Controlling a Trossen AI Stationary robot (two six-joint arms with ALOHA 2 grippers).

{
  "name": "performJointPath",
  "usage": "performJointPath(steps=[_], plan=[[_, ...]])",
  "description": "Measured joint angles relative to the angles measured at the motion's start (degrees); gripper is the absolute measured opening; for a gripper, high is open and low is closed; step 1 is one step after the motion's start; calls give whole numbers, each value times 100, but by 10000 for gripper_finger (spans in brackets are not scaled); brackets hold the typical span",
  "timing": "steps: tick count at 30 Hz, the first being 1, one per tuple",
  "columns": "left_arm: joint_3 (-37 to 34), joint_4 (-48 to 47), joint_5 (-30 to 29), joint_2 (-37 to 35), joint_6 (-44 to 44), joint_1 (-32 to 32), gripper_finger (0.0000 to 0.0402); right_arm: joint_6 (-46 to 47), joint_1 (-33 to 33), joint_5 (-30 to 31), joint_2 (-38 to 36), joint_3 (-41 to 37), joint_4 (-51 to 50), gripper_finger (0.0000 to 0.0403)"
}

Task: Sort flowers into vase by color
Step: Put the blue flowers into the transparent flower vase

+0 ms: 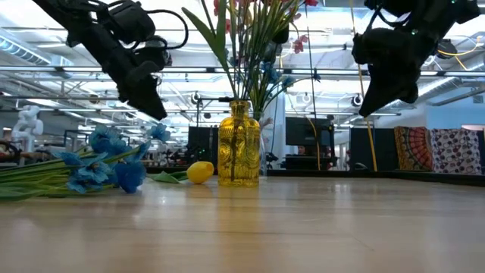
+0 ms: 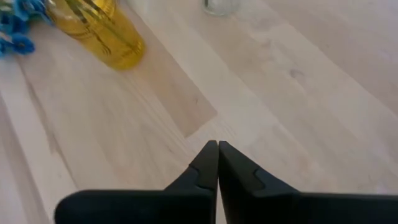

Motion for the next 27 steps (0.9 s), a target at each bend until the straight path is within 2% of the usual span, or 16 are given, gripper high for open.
performJointPath(steps=[6,10,14,20,27], plan=[[301,-1395,-405,2,-954,-789,201,-7,0,-13,160,-2,2,3],[504,-2015,-436,2,-1605,-1537,201,-22,0,-13,218,-2,4,1],[640,-2649,-413,2,-2677,-2388,201,-24,1,-12,239,0,4,1],[662,-3056,276,33,-4244,-3541,201,-118,0,0,239,-1,4,0],[662,-3076,503,526,-5065,-4691,201,-146,0,9,239,-2,4,0]])
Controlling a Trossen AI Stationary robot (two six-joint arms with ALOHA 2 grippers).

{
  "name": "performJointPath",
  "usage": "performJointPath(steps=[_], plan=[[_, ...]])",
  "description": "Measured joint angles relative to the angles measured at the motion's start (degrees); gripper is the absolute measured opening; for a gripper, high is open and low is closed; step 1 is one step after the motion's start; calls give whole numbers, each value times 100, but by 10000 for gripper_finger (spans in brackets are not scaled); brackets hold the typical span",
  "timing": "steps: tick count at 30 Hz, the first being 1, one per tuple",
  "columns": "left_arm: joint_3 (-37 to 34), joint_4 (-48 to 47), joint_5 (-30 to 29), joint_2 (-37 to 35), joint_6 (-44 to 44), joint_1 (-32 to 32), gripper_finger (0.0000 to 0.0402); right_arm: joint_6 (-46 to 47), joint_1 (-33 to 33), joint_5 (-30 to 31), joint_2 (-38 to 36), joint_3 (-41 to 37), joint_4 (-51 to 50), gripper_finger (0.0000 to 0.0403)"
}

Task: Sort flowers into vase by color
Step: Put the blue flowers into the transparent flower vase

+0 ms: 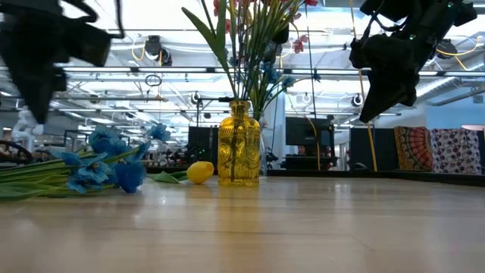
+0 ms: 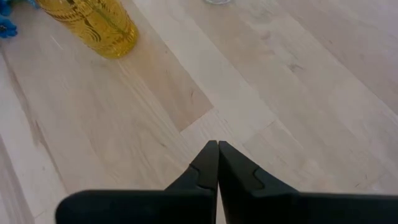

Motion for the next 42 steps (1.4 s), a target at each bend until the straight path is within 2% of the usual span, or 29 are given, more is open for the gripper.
performJointPath(steps=[6,12,19,23,27,29,31,33,36,42], plan=[[0,357,553,754,-344,-834,201,-2,0,-2,0,1,0,0],[0,864,637,1402,-899,-1491,201,-26,0,14,0,0,0,0],[0,1542,633,2081,-900,-1773,201,-90,0,17,0,1,0,0],[41,1519,538,2522,-900,-1836,199,-143,0,20,0,2,0,0],[74,1524,416,2764,-900,-1851,167,-193,0,17,0,0,1,0],[68,1448,253,2748,-900,-1857,130,-195,-2,17,0,2,4,0],[37,1241,43,2632,-900,-1862,73,-195,0,17,0,0,16,0],[7,795,-469,2416,-889,-1832,23,-195,-2,17,0,2,19,0],[-57,85,-1212,1907,-875,-1719,14,-195,-2,17,0,0,22,0],[-26,-207,-1942,345,-453,-1325,5,-190,-2,17,0,2,110,0]])
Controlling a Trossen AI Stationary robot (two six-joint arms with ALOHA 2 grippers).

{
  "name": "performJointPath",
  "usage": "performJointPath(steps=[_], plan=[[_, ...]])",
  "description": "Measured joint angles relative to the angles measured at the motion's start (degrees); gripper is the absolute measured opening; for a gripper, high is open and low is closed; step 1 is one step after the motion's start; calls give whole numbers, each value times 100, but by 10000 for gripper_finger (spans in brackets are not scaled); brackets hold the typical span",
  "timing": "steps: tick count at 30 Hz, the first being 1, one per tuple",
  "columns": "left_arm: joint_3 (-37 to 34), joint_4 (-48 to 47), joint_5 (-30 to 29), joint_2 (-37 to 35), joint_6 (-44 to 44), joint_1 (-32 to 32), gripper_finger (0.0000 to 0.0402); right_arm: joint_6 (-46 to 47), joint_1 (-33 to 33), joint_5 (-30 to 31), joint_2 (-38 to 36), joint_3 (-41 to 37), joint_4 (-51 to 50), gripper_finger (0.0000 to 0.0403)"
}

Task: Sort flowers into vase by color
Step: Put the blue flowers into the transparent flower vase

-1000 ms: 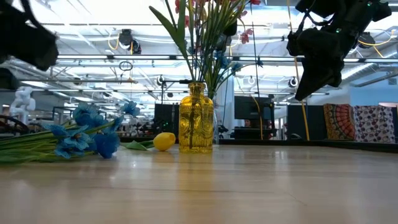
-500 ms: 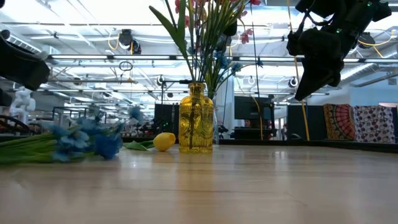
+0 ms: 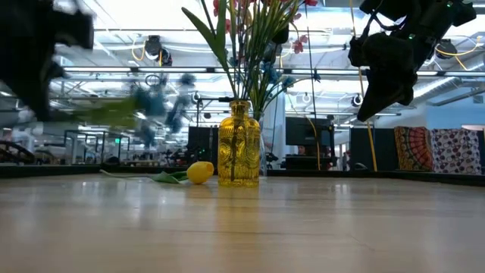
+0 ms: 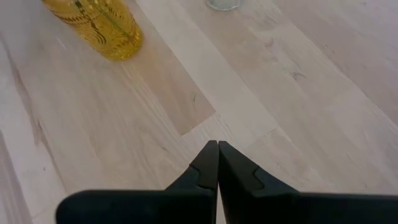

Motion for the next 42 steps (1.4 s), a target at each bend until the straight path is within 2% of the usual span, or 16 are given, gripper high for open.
performJointPath(steps=[3,5,7,12,15,17,19,22,25,29,31,37,40,42], plan=[[13,21,-321,-823,323,159,4,-19,1,-2,0,0,92,0],[13,19,-871,-1331,401,210,4,-15,0,-1,0,-1,144,0],[13,16,-1642,-1795,529,232,4,-14,0,6,0,0,261,0],[13,114,-4048,-2737,1278,319,3,-2,0,137,0,-2,423,0],[13,436,-5080,-3094,1985,504,3,-33,0,276,0,-2,522,0],[15,797,-5298,-3273,2525,691,2,-4,0,297,0,0,534,0],[15,1264,-5205,-3406,3172,935,2,14,2,417,0,-2,604,0],[-8,2312,-4320,-3495,4330,1417,2,15,-13,442,-1,-2,706,0],[-307,4055,-3089,-3487,5599,2040,2,180,-54,444,-2,-2,942,0],[-727,5684,-1788,-3278,6565,3156,2,557,-128,453,-2,-2,1219,0],[-847,6006,-1124,-3165,6616,3883,1,667,-150,462,-2,-2,1348,0],[-1003,7458,1821,-2666,6307,6229,1,927,-156,589,0,-2,1655,0],[-1008,8008,3163,-2049,5785,7296,1,1191,-155,597,0,-2,1708,0],[-1018,8752,4212,-1470,5366,7817,1,1351,-155,609,0,-2,1753,0]])
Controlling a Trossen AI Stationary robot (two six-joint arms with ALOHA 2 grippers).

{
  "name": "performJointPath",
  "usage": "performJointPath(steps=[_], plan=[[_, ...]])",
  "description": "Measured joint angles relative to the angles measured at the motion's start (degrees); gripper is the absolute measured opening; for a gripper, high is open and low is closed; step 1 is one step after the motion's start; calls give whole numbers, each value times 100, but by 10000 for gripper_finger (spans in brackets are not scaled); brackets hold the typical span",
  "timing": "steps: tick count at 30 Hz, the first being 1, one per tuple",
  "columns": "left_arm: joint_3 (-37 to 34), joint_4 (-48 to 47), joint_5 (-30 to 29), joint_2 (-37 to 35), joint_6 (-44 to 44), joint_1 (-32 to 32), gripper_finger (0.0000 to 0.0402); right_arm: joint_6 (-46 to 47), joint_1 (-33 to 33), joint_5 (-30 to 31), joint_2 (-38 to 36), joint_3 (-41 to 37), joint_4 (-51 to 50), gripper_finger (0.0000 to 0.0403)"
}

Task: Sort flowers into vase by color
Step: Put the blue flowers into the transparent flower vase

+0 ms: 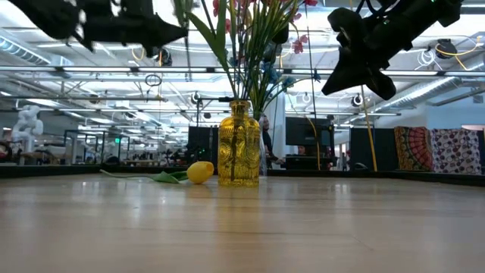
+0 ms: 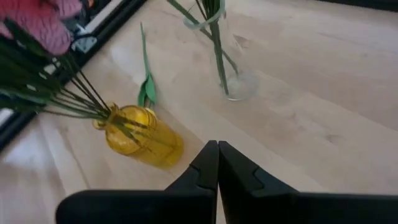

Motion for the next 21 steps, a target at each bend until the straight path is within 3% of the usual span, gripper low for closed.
performJointPath(steps=[3,9,14,21], plan=[[8,1617,806,961,-542,356,1,27,0,130,10,0,166,0],[6,4081,1261,2631,-1503,302,1,66,1,126,44,0,272,0],[40,5001,1447,3375,-1570,-85,1,165,2,120,62,0,267,0],[491,4987,1447,3925,-1288,-492,1,167,1,117,235,0,274,0]])
